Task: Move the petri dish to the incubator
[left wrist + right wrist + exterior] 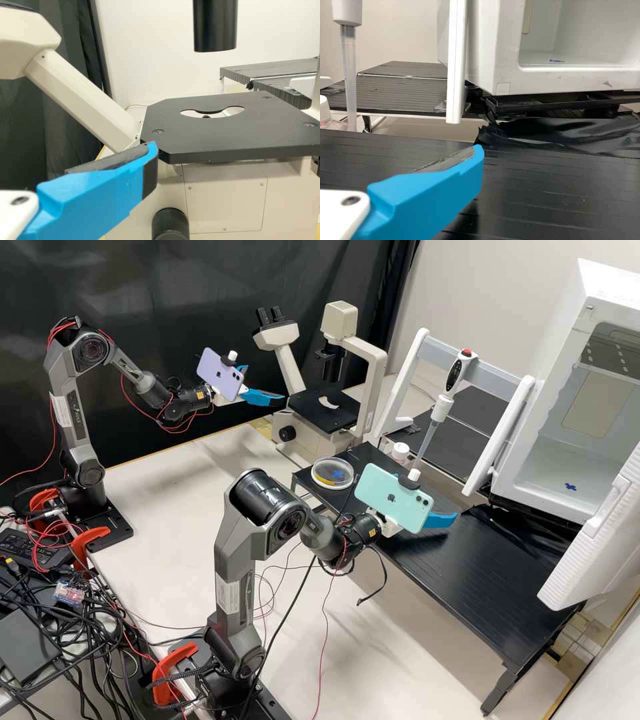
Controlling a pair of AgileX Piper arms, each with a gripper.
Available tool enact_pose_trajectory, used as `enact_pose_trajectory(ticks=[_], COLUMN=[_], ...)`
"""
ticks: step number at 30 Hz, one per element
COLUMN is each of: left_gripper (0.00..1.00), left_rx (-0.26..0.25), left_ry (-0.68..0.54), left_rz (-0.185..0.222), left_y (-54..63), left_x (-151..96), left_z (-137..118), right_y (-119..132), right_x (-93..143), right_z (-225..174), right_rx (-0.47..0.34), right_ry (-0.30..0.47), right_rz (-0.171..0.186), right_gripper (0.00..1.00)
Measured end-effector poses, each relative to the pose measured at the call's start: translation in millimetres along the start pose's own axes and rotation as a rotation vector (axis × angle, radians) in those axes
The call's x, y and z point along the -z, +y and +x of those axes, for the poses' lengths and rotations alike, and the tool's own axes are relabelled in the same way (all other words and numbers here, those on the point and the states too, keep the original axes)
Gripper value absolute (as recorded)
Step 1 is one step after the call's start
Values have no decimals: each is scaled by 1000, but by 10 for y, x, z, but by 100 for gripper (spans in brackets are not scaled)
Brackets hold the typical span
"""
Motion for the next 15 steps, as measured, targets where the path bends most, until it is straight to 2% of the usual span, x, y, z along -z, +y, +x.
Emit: enact_pose_trajectory(ticks=[10,13,15], left_gripper=[100,100,100], left_rx=[0,0,0], left_ry=[0,0,0], left_rz=[0,0,0], left_y=[0,0,0], left_x=[0,0,0], left_z=[0,0,0], right_y=[-8,-6,12], right_x=[-7,14,94], right_z=[-35,-195,-315], right_rx=[4,5,-8], right_ry=[-3,2,49], right_rz=[2,26,37], right_gripper=[100,100,100])
